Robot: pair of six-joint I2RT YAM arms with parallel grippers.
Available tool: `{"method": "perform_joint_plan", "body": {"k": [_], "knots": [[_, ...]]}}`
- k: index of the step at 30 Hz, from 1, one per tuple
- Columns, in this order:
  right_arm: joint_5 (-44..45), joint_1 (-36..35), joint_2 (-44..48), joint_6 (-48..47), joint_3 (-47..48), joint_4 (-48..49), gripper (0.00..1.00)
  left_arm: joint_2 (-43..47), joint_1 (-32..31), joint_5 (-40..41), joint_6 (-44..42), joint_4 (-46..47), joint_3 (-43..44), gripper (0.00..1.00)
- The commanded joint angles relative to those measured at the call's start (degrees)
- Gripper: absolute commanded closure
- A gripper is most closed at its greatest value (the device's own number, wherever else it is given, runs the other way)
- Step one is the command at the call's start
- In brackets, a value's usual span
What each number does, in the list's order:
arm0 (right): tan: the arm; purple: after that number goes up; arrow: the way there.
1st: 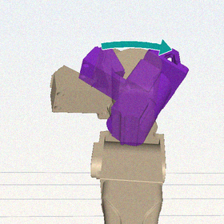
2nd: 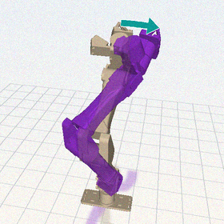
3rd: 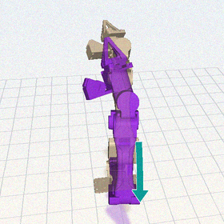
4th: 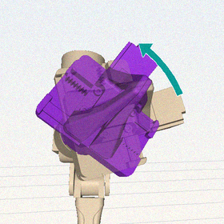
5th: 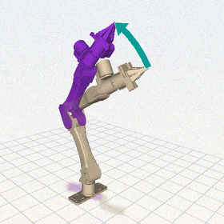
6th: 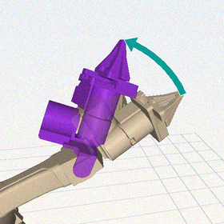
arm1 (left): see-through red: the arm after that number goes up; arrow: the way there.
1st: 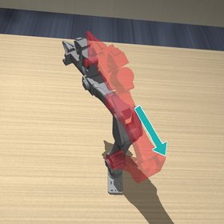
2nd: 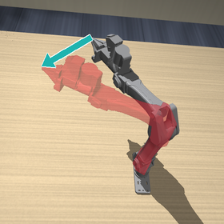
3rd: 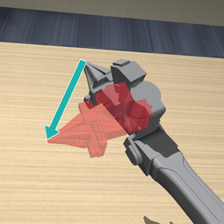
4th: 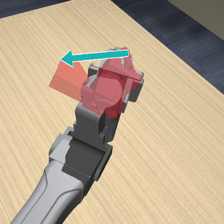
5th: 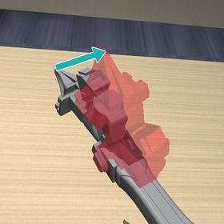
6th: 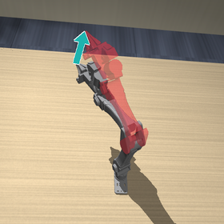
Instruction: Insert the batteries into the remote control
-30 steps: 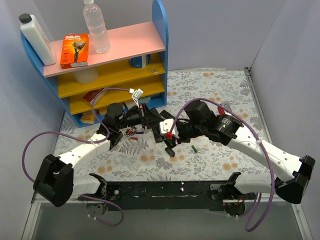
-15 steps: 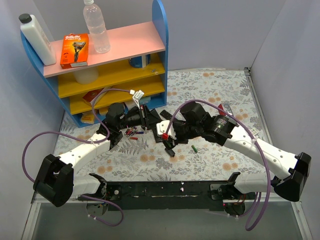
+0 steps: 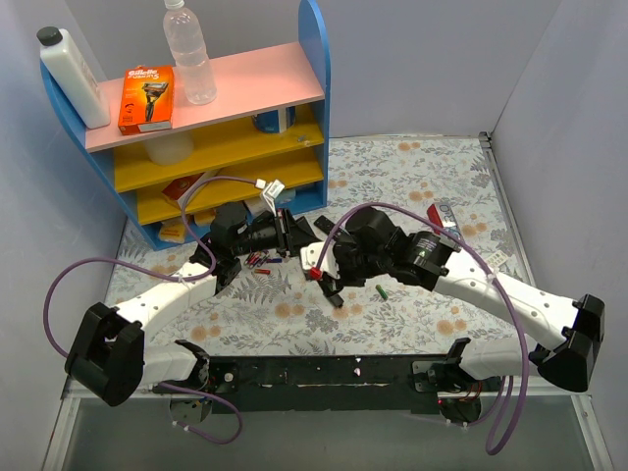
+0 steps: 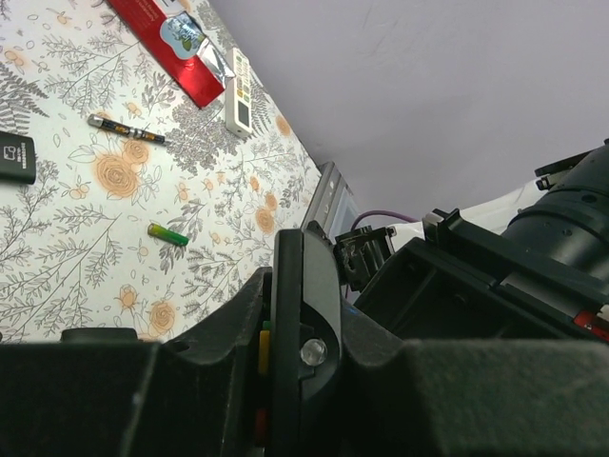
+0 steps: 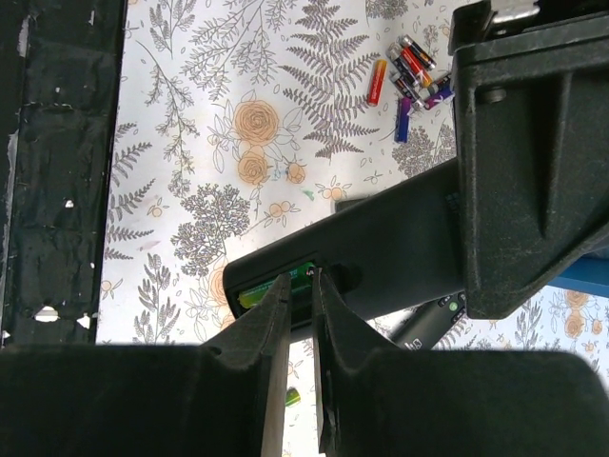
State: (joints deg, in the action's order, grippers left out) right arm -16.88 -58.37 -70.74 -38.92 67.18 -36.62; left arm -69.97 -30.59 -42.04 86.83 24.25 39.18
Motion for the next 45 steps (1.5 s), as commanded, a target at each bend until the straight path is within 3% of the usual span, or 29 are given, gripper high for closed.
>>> {"method": "perform_joint_plan", "body": {"k": [1, 29, 37, 40, 45], "knots": [[0.4, -2.6, -3.4, 3.3, -4.2, -11.3, 0.82, 5.6, 0.4, 3.5, 5.0, 10.1, 4.5, 1.00], [3.0, -10.3, -12.7, 9.4, -0.1, -15.4, 0.82, 9.6, 1.1, 11.7, 1.2, 5.2, 2.6, 1.00], [-1.0, -10.5, -14.2, 10.1, 0.5, -15.2, 0.82, 11.4, 2.4, 15.4, 0.4, 3.4, 1.8, 1.00], [2.1, -10.6, -13.8, 13.2, 0.4, -10.9, 0.85, 11.3, 2.4, 14.1, 0.0, 4.4, 1.6, 1.00], [5.4, -10.5, -12.7, 15.5, -0.3, -1.1, 0.99, 12.1, 2.4, 13.9, 2.6, 7.8, -0.9, 1.00]]}}
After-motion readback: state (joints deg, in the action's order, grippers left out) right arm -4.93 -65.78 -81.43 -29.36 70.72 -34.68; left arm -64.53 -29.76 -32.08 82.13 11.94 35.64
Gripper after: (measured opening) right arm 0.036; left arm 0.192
